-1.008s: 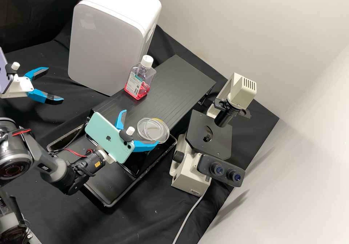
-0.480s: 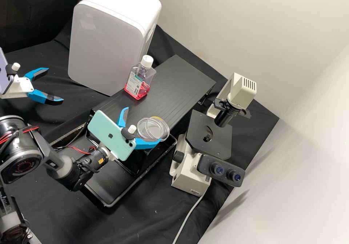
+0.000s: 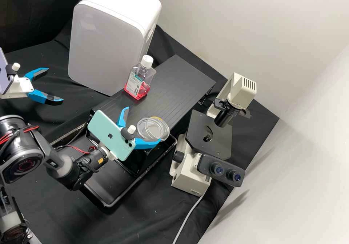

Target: Place the lid on the petri dish

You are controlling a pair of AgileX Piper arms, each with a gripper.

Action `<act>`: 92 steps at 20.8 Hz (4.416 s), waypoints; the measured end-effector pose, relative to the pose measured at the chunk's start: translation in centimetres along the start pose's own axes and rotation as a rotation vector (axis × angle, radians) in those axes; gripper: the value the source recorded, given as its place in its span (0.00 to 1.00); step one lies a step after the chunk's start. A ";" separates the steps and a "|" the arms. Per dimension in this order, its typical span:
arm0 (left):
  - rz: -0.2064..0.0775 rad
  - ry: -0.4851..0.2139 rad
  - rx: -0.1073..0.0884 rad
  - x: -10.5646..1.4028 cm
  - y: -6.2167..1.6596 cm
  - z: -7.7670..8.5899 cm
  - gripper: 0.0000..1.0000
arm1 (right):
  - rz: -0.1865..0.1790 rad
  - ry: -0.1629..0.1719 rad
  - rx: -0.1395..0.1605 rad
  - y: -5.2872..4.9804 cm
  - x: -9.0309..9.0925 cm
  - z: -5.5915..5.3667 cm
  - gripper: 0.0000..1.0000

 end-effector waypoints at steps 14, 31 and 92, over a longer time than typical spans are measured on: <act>-0.002 0.001 0.001 0.1 -0.06 0.0 1.00 | 0.106 0.017 0.016 3.7 -2.6 -1.8 1.00; -0.005 0.002 0.003 0.1 -0.14 0.0 1.00 | -0.007 -0.063 0.049 2.8 0.3 -0.8 1.00; -0.012 0.004 0.024 -0.1 -0.40 0.2 1.00 | 0.047 -0.113 0.064 4.4 1.8 0.6 0.00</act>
